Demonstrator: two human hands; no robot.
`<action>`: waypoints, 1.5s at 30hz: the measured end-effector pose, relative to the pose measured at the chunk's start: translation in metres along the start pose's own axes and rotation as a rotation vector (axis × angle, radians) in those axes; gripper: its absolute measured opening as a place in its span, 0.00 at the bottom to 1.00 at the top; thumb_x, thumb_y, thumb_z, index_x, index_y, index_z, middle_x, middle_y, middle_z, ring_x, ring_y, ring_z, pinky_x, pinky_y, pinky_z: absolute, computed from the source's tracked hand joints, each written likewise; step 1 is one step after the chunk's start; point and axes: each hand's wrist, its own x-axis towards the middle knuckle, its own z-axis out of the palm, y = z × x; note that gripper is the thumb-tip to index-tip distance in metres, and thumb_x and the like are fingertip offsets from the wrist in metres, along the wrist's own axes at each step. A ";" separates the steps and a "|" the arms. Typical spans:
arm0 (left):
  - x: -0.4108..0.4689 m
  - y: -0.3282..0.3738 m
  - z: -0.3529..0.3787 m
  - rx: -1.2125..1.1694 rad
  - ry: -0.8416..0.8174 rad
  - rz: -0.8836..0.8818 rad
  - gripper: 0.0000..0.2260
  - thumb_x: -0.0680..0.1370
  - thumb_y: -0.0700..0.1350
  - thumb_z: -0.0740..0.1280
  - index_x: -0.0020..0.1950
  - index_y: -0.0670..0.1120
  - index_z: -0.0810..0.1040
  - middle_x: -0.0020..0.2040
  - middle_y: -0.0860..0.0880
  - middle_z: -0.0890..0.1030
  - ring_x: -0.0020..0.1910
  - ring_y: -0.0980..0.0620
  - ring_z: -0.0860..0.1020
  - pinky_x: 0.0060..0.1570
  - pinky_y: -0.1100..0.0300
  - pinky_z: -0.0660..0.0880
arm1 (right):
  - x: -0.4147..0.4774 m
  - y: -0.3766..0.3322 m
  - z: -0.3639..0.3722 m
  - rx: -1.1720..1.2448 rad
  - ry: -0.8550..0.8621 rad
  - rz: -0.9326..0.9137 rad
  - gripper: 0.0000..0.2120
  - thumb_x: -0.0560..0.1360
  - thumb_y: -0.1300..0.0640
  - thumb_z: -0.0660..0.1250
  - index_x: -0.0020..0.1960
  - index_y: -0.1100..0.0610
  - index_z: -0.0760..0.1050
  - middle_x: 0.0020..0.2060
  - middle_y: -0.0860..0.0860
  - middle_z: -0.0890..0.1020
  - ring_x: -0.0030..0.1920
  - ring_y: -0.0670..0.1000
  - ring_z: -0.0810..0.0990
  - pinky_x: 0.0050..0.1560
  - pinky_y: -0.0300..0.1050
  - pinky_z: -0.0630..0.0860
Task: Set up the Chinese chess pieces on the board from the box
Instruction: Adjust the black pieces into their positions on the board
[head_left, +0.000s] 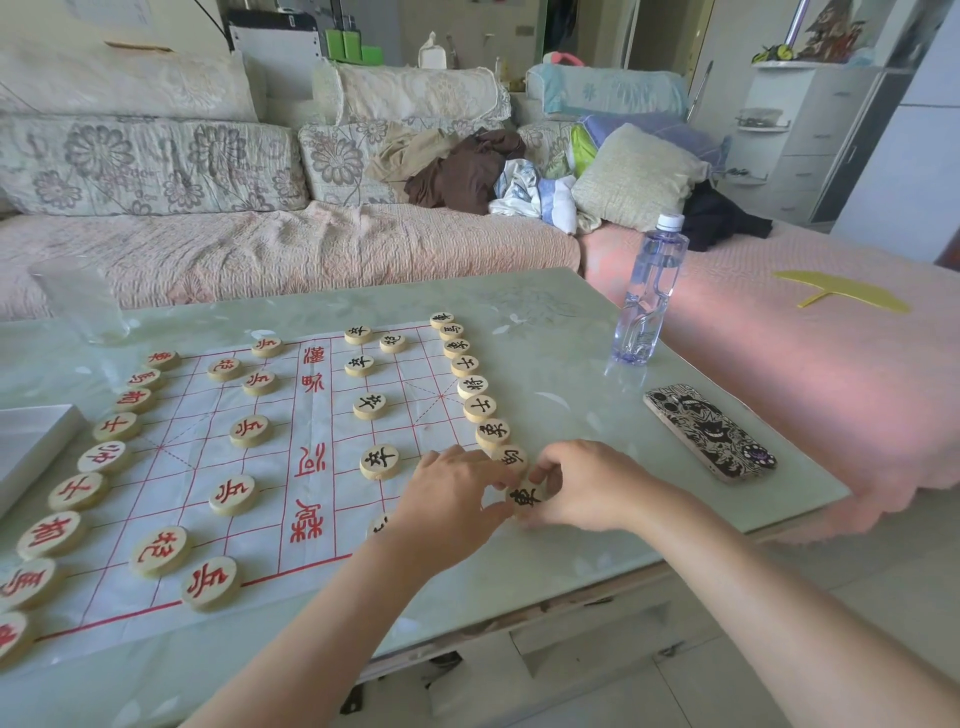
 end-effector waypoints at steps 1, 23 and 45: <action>-0.001 0.001 0.001 0.005 -0.004 0.000 0.12 0.76 0.57 0.66 0.59 0.59 0.77 0.53 0.60 0.78 0.55 0.55 0.71 0.57 0.60 0.63 | 0.001 0.001 -0.001 0.028 -0.027 -0.021 0.23 0.59 0.36 0.78 0.50 0.41 0.76 0.45 0.41 0.79 0.44 0.43 0.79 0.39 0.40 0.72; -0.008 -0.007 0.004 -0.073 0.092 -0.032 0.10 0.74 0.53 0.69 0.56 0.59 0.79 0.51 0.60 0.78 0.53 0.56 0.73 0.54 0.58 0.68 | 0.000 -0.006 -0.010 0.082 0.054 -0.090 0.18 0.67 0.40 0.74 0.54 0.41 0.75 0.47 0.39 0.78 0.50 0.44 0.78 0.51 0.43 0.77; -0.084 -0.075 -0.046 -0.027 -0.051 -0.199 0.23 0.69 0.64 0.68 0.62 0.59 0.71 0.53 0.62 0.72 0.52 0.58 0.69 0.55 0.59 0.70 | 0.040 -0.094 0.036 -0.298 -0.062 -0.335 0.27 0.74 0.59 0.64 0.71 0.40 0.70 0.67 0.44 0.74 0.67 0.51 0.73 0.63 0.50 0.73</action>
